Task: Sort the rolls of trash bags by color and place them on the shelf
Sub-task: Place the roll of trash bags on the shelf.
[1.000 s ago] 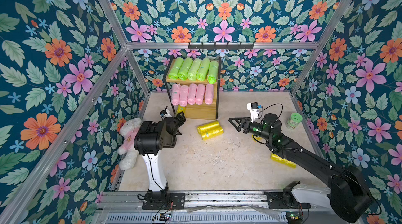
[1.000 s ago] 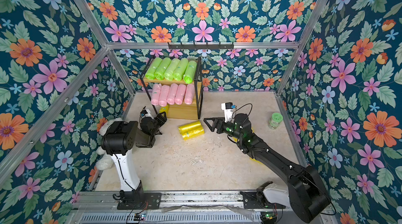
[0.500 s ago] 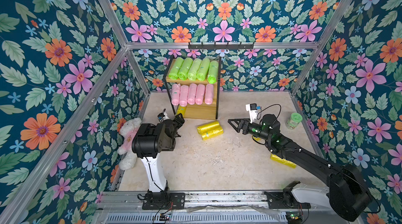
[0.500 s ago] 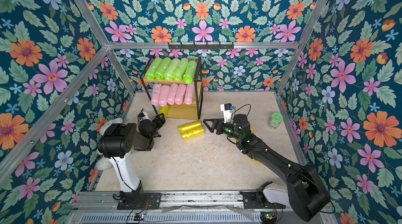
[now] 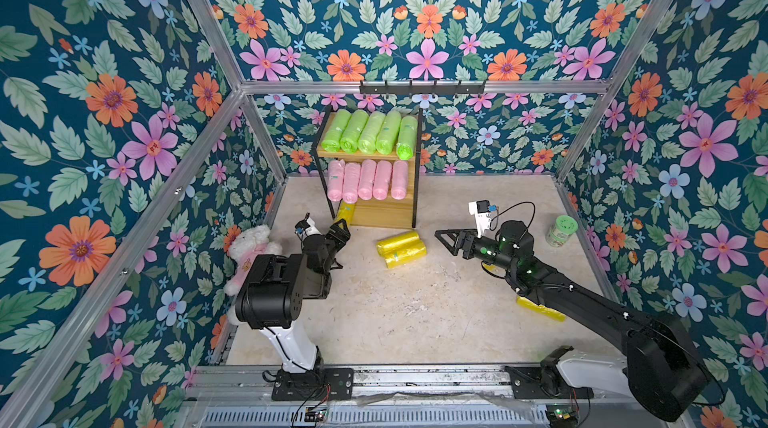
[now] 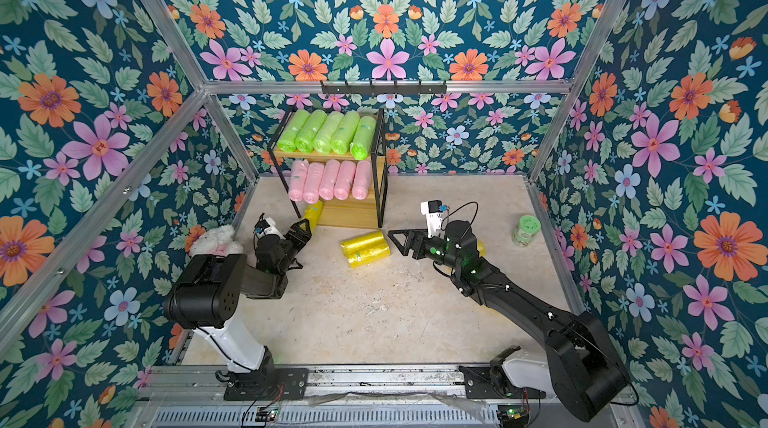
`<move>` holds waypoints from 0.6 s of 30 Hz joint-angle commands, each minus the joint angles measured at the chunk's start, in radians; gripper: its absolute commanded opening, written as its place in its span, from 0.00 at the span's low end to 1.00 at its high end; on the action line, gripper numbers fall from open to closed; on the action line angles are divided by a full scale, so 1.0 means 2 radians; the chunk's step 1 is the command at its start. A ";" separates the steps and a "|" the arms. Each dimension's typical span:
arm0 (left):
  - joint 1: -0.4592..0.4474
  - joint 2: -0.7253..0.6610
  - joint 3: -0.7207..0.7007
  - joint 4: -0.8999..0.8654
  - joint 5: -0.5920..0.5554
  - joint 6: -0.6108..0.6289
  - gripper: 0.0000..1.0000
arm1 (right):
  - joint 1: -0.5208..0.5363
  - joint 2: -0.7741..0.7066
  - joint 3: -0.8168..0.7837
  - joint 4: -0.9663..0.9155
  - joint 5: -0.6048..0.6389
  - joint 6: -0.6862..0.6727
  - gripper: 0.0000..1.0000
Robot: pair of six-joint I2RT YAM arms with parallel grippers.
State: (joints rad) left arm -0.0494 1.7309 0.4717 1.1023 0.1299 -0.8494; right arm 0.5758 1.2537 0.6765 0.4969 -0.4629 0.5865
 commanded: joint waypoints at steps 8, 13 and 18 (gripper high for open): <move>0.002 0.023 0.036 -0.032 0.030 0.013 0.50 | 0.002 -0.002 -0.006 0.029 0.001 0.006 0.84; 0.001 0.044 0.063 -0.031 0.038 0.017 0.45 | 0.002 -0.007 -0.011 0.025 0.006 0.006 0.84; 0.001 0.061 0.081 -0.028 0.022 0.027 0.44 | 0.002 -0.010 -0.011 0.021 0.008 0.005 0.84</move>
State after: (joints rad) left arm -0.0479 1.8393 0.6113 1.0275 0.1848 -0.8257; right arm 0.5781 1.2377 0.6552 0.5198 -0.4564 0.5938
